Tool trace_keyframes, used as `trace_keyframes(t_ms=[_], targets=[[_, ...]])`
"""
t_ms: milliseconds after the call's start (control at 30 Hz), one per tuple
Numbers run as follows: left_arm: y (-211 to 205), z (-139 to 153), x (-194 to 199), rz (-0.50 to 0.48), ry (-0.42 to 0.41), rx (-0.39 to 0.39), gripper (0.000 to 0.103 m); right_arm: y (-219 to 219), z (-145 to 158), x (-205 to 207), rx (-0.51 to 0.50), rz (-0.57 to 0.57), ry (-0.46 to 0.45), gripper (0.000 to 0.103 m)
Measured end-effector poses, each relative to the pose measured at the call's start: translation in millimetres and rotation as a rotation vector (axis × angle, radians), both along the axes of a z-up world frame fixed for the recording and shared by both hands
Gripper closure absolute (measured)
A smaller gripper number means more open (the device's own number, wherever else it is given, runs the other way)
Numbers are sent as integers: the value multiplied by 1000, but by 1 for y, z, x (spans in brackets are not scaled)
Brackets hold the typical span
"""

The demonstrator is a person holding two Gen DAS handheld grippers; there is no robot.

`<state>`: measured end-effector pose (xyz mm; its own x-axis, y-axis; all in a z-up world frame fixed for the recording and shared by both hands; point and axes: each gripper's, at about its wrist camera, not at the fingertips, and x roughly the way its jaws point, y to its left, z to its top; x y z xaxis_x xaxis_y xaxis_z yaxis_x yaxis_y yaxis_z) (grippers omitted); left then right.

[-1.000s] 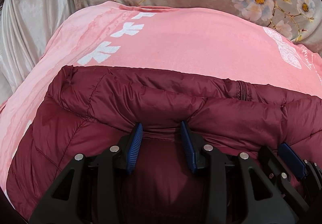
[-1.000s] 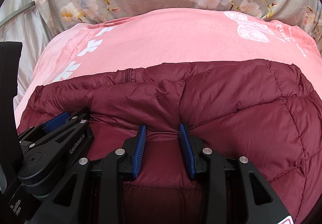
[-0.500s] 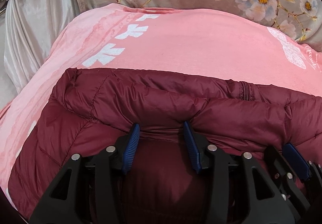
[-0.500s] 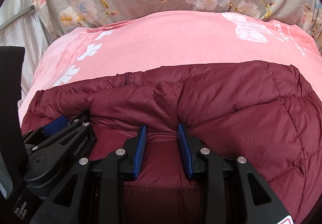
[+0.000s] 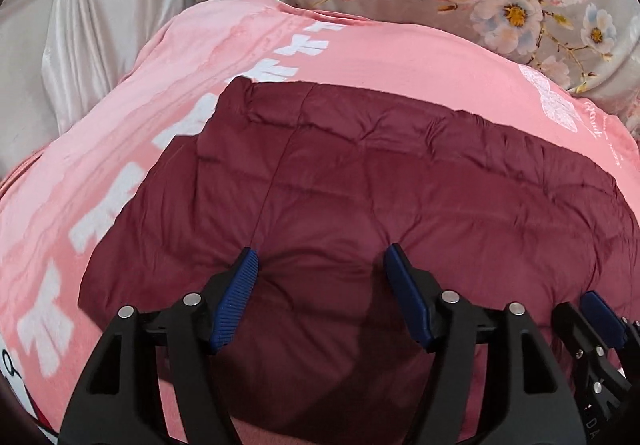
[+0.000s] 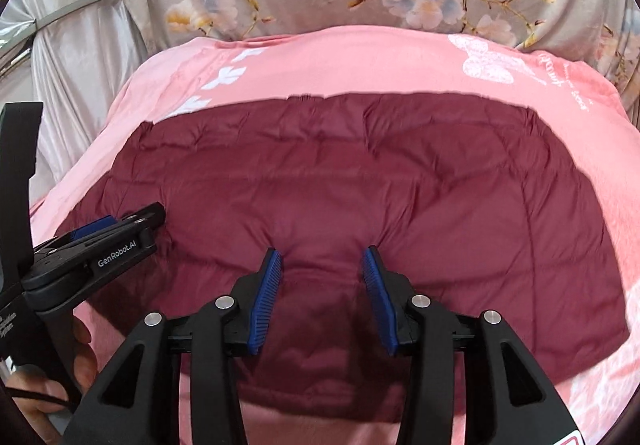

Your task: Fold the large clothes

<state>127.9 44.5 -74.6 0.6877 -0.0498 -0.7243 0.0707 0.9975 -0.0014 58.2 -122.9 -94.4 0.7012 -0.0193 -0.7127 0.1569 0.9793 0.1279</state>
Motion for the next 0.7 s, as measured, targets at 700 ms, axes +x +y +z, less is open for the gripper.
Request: trace_keyframes(t_ms=[700], targets=[[-10, -19, -1, -8, -7, 68, 37, 3, -17, 6, -40, -1, 60, 58]])
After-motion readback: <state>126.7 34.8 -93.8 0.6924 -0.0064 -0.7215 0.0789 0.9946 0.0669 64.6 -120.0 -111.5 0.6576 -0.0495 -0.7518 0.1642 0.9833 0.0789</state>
